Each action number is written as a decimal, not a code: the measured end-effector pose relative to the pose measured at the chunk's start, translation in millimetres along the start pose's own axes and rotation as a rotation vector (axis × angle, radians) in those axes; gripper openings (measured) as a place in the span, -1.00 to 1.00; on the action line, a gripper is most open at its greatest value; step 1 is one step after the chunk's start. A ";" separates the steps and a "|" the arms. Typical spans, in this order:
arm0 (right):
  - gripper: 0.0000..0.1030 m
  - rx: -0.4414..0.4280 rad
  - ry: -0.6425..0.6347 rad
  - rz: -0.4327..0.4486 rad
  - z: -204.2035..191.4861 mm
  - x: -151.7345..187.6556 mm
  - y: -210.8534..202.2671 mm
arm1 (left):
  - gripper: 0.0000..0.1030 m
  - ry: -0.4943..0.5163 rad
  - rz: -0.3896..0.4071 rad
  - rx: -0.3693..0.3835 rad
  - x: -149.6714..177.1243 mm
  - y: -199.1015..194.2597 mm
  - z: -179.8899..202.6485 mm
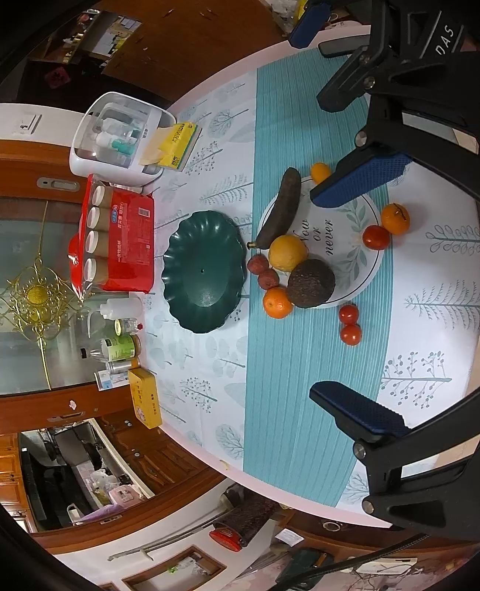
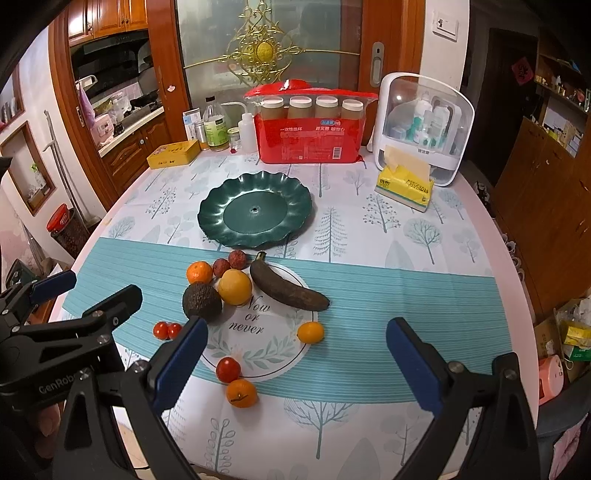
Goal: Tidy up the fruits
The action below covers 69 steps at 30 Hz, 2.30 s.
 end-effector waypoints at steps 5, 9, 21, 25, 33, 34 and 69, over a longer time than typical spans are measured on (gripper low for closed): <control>0.92 0.008 0.005 0.003 2.1 -3.9 1.4 | 0.83 0.015 0.003 -0.001 -3.8 1.5 2.8; 0.92 0.014 0.010 0.009 0.9 -1.0 1.6 | 0.83 0.024 0.004 0.003 -5.0 2.4 1.9; 0.91 -0.002 0.036 -0.001 -9.2 -0.1 4.9 | 0.84 0.069 0.007 0.027 -8.6 3.6 -7.6; 0.90 -0.008 0.056 -0.014 -15.6 2.1 7.5 | 0.84 0.083 -0.008 0.049 -8.3 7.3 -13.8; 0.89 -0.002 0.107 -0.038 -33.5 12.4 15.1 | 0.84 0.120 -0.054 0.089 -4.1 24.7 -26.4; 0.89 -0.004 0.118 -0.046 -34.9 14.9 17.8 | 0.84 0.124 -0.062 0.092 -2.9 27.8 -28.0; 0.06 -0.020 0.203 -0.342 -70.9 146.2 123.2 | 0.50 0.259 -0.399 0.345 106.0 171.8 -59.4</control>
Point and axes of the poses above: each gripper's, at about its wrist camera, not at the fingertips, and y roughly the way its jaws point, z to its right, x to its underside, the point moved 9 cm from there along y, roughly the way its jaws point, and after that the axes turned 3 degrees about z, right-handed, at the moved point
